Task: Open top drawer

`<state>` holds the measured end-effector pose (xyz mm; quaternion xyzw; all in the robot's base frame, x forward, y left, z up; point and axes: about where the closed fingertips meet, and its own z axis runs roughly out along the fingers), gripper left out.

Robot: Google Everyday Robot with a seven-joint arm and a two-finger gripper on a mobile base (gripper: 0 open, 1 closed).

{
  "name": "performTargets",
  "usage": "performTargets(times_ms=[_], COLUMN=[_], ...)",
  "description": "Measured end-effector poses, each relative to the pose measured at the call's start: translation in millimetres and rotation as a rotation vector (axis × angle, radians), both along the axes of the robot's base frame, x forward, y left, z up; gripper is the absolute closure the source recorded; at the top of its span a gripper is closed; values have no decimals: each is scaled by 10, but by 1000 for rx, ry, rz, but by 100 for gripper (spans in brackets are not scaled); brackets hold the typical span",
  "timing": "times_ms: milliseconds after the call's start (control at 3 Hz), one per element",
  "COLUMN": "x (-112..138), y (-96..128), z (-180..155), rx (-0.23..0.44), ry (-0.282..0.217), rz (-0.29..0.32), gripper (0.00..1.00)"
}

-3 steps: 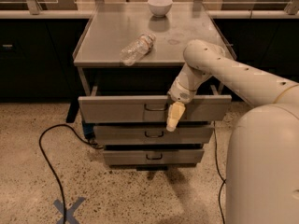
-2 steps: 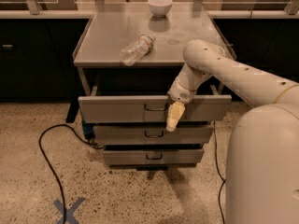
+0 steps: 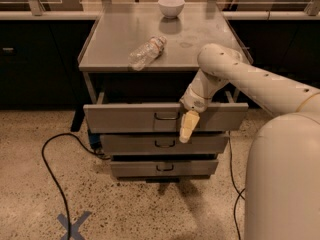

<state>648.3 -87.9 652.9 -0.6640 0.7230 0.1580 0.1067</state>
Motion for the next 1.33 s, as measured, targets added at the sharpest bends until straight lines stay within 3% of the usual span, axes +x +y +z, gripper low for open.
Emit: performTargets(times_ms=[333,1000,1333], x=[-496,-585,-895], y=[-117,-119,-213], z=[219,149,104], rx=[64,51,54], ry=[47,67,124], rz=[17,12,31], gripper=[0,0,0])
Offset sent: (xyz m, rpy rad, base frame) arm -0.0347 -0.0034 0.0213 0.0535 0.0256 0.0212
